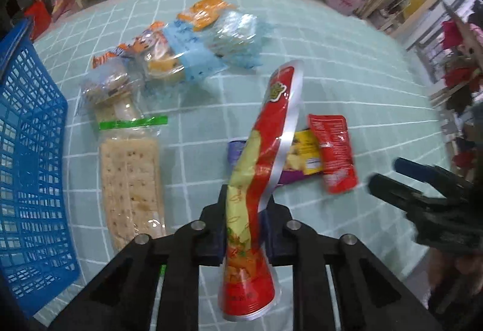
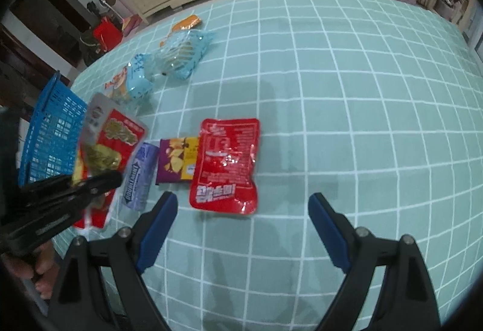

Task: Organize snacks
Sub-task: 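Grasp the red spicy-strip bag with the left gripper while the right gripper approaches the red sachet, then grasp the red sachet with the right gripper while the left gripper lifts the red bag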

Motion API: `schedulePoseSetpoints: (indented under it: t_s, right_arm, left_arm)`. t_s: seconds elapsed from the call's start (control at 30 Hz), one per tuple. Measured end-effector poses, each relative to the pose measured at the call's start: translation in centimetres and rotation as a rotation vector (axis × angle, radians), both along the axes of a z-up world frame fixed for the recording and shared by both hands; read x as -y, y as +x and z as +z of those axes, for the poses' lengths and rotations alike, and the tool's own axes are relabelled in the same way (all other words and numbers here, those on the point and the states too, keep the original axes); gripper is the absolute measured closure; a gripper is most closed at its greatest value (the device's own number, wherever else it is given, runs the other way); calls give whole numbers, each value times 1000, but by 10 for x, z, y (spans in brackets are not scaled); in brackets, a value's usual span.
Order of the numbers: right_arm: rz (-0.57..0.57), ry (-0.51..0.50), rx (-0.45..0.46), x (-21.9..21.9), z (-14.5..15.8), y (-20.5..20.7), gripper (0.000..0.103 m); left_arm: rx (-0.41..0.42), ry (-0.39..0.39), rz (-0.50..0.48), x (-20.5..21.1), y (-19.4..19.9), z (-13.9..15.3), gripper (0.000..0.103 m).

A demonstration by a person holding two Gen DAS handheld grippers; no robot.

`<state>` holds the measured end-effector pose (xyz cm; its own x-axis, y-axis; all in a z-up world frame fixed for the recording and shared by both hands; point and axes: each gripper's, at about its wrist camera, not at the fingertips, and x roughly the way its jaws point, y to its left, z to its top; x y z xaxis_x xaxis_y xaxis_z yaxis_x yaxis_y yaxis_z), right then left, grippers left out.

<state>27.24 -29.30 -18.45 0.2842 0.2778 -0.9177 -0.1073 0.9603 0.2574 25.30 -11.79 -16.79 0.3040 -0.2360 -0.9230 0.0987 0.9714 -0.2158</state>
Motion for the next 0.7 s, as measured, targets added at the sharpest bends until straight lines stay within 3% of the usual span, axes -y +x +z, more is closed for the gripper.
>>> schedulePoseSetpoints:
  t_s: [0.23, 0.53, 0.67, 0.7]
  right_arm:
    - [-8, -94, -11, -19, -6, 17, 12]
    - [-15, -69, -110, -35, -39, 34, 13]
    - [18, -172, -71, -45, -37, 34, 34]
    - [24, -197, -57, -46, -36, 33, 48]
  left_arm:
    - [5, -4, 11, -9, -9, 5, 86]
    - [61, 41, -9, 3, -3, -1, 86]
    - [69, 50, -13, 3, 0, -5, 86]
    - [70, 45, -16, 3, 0, -6, 86]
